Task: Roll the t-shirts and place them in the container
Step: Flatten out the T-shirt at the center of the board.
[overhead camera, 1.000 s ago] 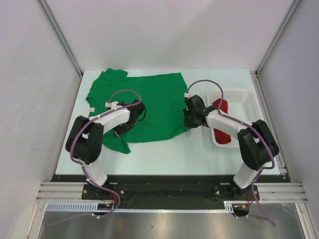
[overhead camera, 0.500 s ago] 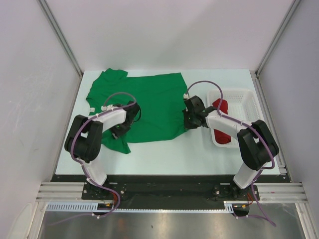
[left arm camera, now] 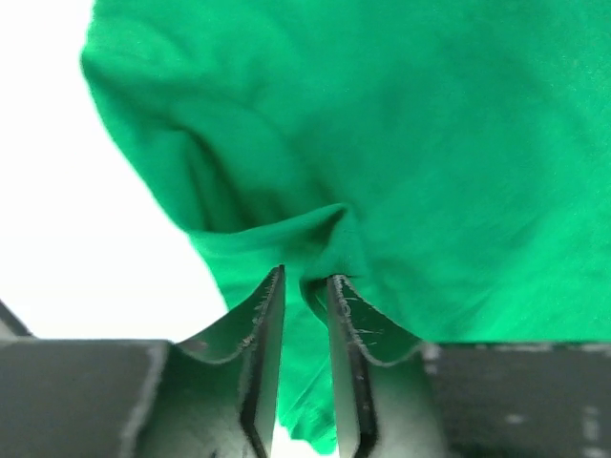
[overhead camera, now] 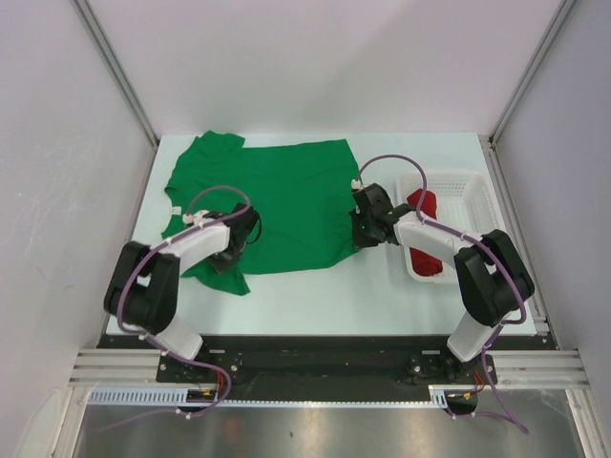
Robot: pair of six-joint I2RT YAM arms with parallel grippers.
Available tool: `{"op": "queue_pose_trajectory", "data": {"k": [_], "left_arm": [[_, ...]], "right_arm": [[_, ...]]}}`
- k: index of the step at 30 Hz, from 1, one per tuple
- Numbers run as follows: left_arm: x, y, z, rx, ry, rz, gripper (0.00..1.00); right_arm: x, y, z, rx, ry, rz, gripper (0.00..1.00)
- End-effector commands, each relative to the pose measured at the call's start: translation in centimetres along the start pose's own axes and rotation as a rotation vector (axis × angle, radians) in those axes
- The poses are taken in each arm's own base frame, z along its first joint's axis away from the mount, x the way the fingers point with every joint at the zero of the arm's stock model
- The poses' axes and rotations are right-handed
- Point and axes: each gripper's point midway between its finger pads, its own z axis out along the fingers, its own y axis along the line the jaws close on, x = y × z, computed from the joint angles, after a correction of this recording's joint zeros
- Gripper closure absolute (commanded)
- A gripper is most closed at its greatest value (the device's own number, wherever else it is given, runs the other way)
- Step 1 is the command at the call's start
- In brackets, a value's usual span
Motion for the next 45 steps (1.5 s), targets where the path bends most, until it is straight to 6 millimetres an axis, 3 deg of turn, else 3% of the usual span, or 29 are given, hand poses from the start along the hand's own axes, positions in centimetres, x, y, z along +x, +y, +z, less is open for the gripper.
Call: {"op": "queue_pose_trajectory", "data": {"k": [1, 11, 16, 19, 20, 21, 23, 29, 32, 38, 45], "left_arm": [[-0.6, 2.1, -1.6, 0.038, -0.019, -0.081, 0.73], [1.7, 8.1, -2.5, 0.107, -0.016, -0.211, 0.91], [1.9, 10.4, -3.2, 0.136, -0.027, -0.312, 0.99], [2.2, 11.5, -3.3, 0.141, -0.031, -0.329, 0.99], [1.7, 10.7, -3.6, 0.209, -0.048, -0.342, 0.95], [1.4, 10.0, -3.8, 0.248, -0.059, -0.329, 0.84], [0.3, 8.7, -4.5, 0.302, -0.082, -0.309, 0.82], [-2.2, 4.9, -5.5, 0.268, -0.087, -0.234, 0.51], [-3.2, 3.0, -5.5, 0.237, -0.086, -0.224, 0.43], [-4.2, -0.7, -5.0, 0.196, -0.069, -0.193, 0.39], [-3.6, -2.2, -3.1, 0.100, -0.020, -0.198, 0.37]], "right_arm": [[-0.9, 0.0, -0.8, 0.003, -0.042, -0.014, 1.00], [-0.3, -1.6, -0.8, 0.103, -0.029, -0.016, 1.00], [1.5, -3.6, -1.6, 0.181, -0.009, -0.015, 1.00], [2.2, -4.4, -2.5, 0.200, -0.010, 0.001, 1.00], [2.1, -4.5, -2.8, 0.199, -0.018, 0.006, 1.00], [2.0, -4.4, -3.3, 0.193, -0.030, 0.006, 1.00], [1.9, -4.3, -3.5, 0.188, -0.035, 0.010, 1.00], [0.8, -3.7, -3.6, 0.151, -0.072, 0.011, 1.00], [0.9, -4.0, -3.3, 0.152, -0.064, 0.021, 1.00], [1.6, -4.4, -2.6, 0.172, -0.035, 0.013, 1.00], [1.6, -4.3, -2.4, 0.161, -0.031, 0.008, 1.00]]}}
